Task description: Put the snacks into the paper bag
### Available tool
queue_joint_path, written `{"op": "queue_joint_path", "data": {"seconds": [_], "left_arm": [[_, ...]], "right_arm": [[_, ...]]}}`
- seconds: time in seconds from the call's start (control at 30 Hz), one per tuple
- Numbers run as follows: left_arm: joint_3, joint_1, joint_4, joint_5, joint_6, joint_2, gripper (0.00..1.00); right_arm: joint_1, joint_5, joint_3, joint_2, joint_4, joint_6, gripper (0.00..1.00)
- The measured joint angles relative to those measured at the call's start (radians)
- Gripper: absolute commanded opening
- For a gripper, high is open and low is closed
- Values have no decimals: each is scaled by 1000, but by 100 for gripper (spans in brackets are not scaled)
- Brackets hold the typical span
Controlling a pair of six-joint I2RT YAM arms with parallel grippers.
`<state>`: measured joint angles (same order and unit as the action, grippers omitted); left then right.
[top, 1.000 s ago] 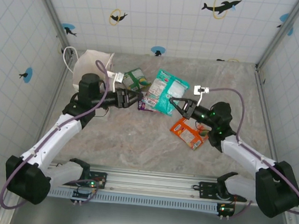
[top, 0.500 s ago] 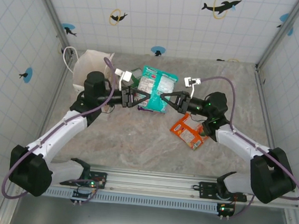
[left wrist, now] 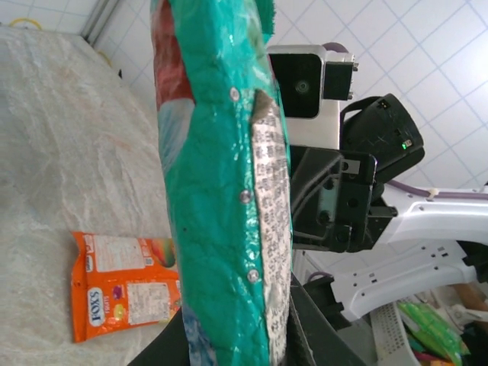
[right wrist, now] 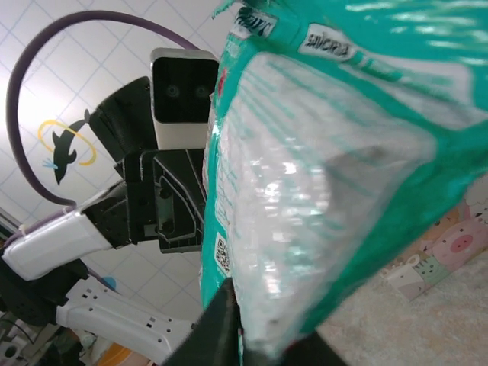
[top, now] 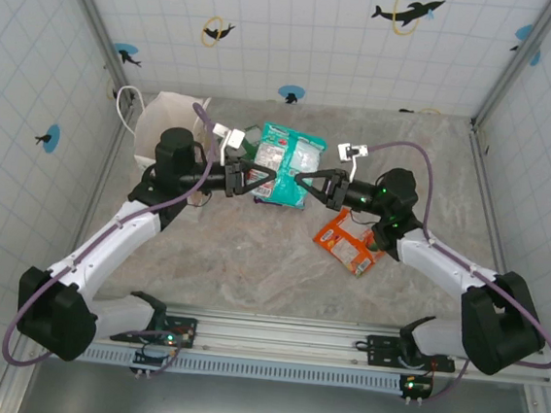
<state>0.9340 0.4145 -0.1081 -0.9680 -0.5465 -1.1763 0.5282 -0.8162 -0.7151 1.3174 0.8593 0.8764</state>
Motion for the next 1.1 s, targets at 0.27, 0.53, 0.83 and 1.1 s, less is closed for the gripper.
{"op": "queue_joint_path", "data": {"seconds": [0.27, 0.53, 0.83, 1.1], "left_arm": [[224, 0, 217, 178, 146, -24, 5], [503, -18, 463, 474, 368, -108, 5], [696, -160, 507, 682, 495, -183, 5], [713, -208, 498, 814, 536, -191, 6]], "right_arm": [[-12, 200, 121, -164, -60, -16, 47], [94, 320, 134, -173, -241, -109, 47], [173, 329, 110, -65, -280, -150, 46], [201, 330, 89, -19, -280, -161, 46]]}}
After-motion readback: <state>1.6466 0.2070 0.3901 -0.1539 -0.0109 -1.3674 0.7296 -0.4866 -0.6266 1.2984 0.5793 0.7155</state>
